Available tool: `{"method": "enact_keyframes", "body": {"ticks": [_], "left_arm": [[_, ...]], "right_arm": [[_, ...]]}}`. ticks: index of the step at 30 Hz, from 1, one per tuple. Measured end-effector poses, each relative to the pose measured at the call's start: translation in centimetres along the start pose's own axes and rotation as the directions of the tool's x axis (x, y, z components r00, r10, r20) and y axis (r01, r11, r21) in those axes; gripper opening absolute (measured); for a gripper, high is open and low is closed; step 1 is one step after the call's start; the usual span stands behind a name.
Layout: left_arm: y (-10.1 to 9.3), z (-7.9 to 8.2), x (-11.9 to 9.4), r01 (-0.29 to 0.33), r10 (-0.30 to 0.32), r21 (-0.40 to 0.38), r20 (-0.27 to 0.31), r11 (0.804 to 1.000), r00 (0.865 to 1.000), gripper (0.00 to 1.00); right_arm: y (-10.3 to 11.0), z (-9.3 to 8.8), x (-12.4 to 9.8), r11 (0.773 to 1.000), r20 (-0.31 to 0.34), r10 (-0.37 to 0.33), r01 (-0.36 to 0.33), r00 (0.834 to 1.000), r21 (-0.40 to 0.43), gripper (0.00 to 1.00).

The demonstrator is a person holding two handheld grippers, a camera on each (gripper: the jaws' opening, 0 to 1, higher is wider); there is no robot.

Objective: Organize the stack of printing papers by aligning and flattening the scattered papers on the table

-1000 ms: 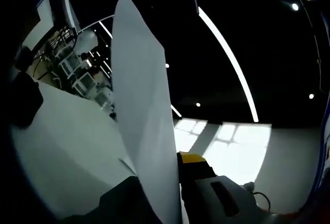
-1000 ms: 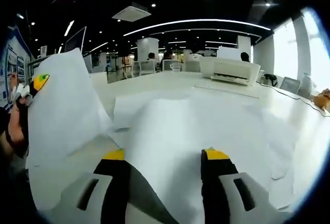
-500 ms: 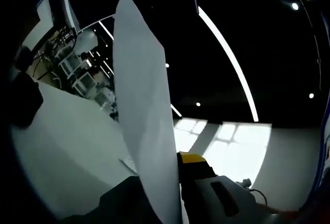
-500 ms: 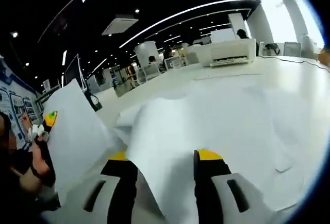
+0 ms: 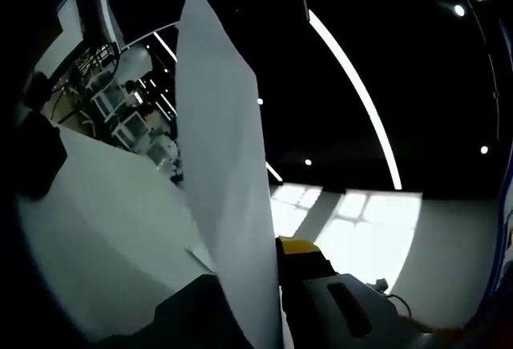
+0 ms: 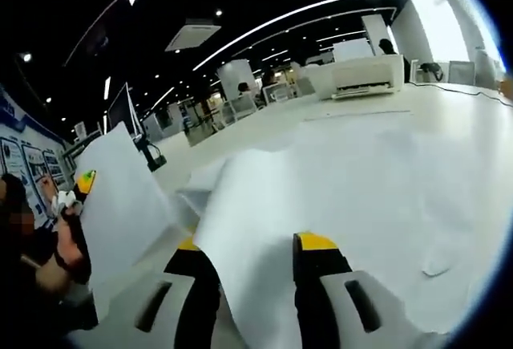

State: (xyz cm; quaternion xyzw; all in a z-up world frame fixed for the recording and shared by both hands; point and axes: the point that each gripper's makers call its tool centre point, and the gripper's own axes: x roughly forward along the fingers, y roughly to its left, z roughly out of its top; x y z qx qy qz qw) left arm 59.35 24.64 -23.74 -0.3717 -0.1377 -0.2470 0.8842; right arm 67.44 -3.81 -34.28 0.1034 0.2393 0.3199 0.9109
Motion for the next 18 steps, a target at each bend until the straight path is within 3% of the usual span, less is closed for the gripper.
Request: {"method": "enact_keyframes", "body": {"ticks": [10, 18], "left_arm": [[0.01, 0.01, -0.02, -0.002, 0.002, 0.0, 0.001, 1.0, 1.0, 0.06], [-0.05, 0.01, -0.05, 0.0, 0.0, -0.002, 0.001, 1.0, 1.0, 0.06]], "right_arm": [[-0.67, -0.08, -0.34, 0.998, -0.019, 0.01, -0.009, 1.0, 0.065, 0.21], [-0.63, -0.19, -0.24, 1.0, -0.018, 0.001, -0.001, 1.0, 0.021, 0.2]]}}
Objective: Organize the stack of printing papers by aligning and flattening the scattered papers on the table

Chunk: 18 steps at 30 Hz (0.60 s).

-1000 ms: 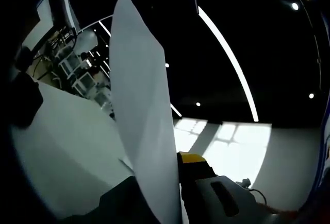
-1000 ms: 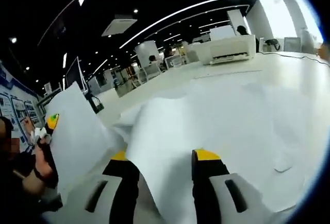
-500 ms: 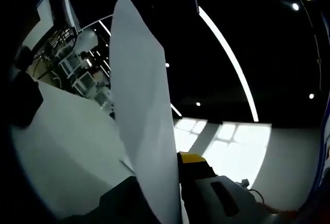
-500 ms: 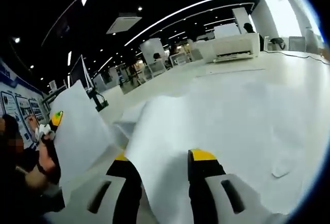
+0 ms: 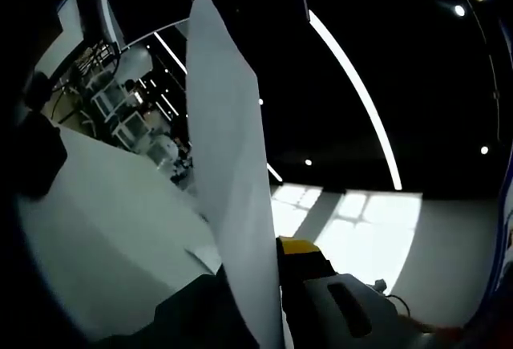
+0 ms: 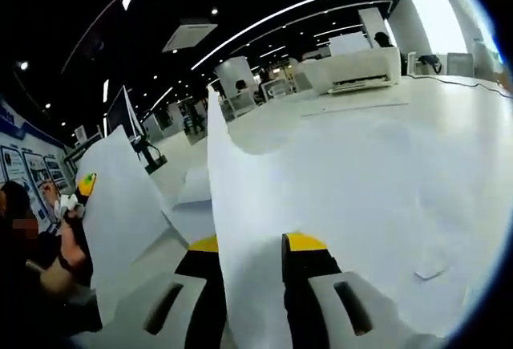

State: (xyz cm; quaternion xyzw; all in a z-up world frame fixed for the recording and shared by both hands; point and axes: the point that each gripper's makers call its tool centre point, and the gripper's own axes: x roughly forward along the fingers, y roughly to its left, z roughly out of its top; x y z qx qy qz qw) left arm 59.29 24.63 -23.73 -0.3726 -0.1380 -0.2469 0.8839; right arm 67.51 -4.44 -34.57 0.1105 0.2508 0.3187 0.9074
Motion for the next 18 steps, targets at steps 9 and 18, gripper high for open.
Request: {"method": "enact_keyframes", "body": {"ticks": [9, 18], "left_arm": [[0.0, 0.0, 0.0, 0.001, -0.001, 0.001, 0.0, 1.0, 1.0, 0.06], [0.0, 0.0, 0.0, -0.001, 0.001, 0.002, 0.003, 1.0, 1.0, 0.06]], "right_arm": [[0.0, 0.7, -0.4, 0.999, 0.049, 0.003, -0.005, 0.999, 0.038, 0.1], [0.0, 1.5, -1.0, 0.993, 0.105, 0.011, -0.024, 0.994, 0.117, 0.03]]}}
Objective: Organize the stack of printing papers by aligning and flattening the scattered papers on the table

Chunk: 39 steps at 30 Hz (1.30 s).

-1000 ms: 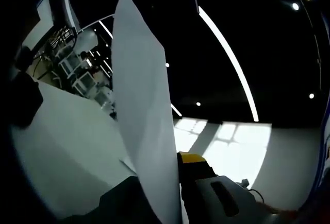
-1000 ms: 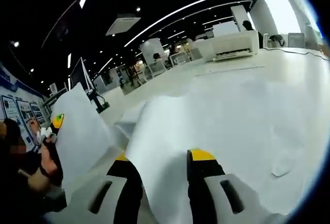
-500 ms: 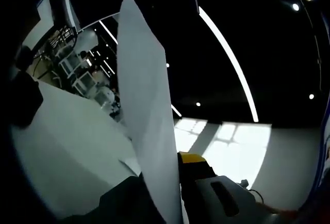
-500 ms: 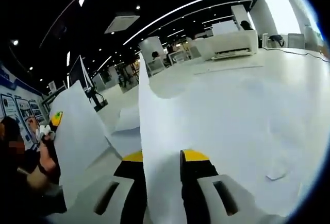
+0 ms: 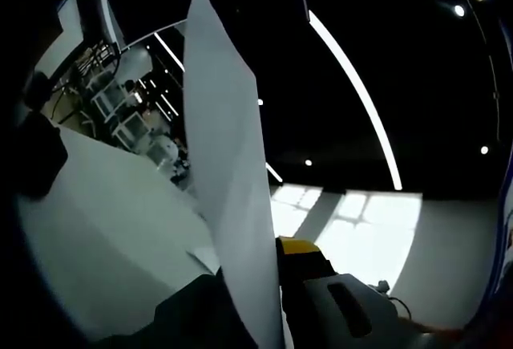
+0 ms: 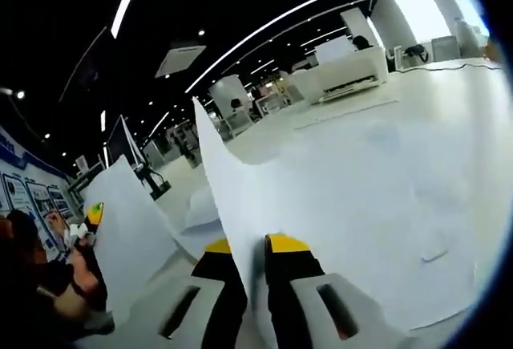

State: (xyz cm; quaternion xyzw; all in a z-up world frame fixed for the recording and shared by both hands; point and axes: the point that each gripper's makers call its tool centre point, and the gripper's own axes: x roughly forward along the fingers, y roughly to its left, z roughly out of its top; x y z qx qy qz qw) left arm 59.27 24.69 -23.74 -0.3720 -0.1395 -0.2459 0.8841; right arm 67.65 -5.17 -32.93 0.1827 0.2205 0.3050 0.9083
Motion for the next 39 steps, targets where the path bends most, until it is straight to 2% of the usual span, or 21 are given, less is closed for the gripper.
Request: {"method": "enact_keyframes", "body": {"ticks": [10, 24, 39], "left_arm": [[0.12, 0.03, 0.0, -0.002, 0.002, -0.003, 0.002, 1.0, 1.0, 0.06], [0.21, 0.0, 0.04, -0.003, 0.003, 0.007, 0.0, 1.0, 1.0, 0.06], [0.22, 0.0, 0.08, -0.004, 0.004, 0.007, -0.001, 1.0, 1.0, 0.08]], "right_arm": [[0.42, 0.48, -0.5, 0.999, 0.041, 0.017, -0.019, 0.999, 0.041, 0.0], [0.72, 0.73, -0.85, 0.995, 0.057, 0.02, -0.025, 0.998, 0.095, 0.0], [0.92, 0.79, -0.8, 0.994, 0.054, 0.029, -0.034, 0.998, 0.1, 0.0]]}}
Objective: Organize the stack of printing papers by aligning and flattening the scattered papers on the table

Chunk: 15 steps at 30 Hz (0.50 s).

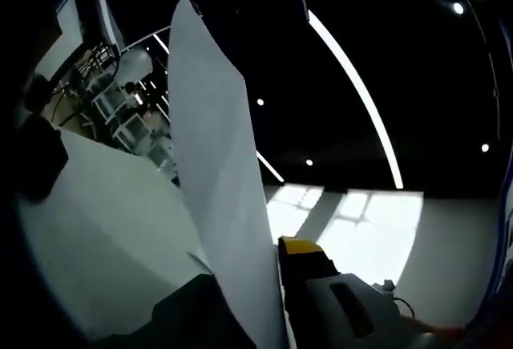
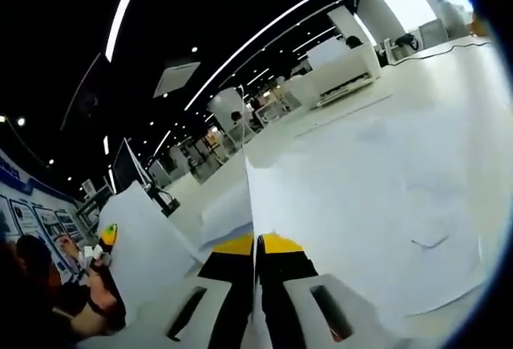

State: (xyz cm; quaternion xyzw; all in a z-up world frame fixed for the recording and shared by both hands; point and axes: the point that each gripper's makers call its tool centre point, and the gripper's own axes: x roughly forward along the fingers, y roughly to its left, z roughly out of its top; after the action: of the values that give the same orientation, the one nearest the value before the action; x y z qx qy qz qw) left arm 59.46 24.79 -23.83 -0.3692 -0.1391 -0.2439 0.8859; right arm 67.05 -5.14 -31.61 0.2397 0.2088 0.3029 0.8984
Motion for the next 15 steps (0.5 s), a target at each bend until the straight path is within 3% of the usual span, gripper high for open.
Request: {"method": "enact_keyframes", "body": {"ticks": [11, 15], "left_arm": [[0.03, 0.19, -0.01, 0.001, -0.001, -0.022, 0.007, 1.0, 1.0, 0.1], [-0.02, 0.17, 0.01, 0.002, -0.002, -0.026, 0.006, 1.0, 1.0, 0.1]], "right_arm": [[0.08, 0.23, -0.01, 1.0, 0.006, 0.004, -0.004, 1.0, -0.003, 0.0], [0.2, 0.29, -0.19, 0.999, 0.021, -0.019, 0.02, 1.0, -0.047, 0.0]]}}
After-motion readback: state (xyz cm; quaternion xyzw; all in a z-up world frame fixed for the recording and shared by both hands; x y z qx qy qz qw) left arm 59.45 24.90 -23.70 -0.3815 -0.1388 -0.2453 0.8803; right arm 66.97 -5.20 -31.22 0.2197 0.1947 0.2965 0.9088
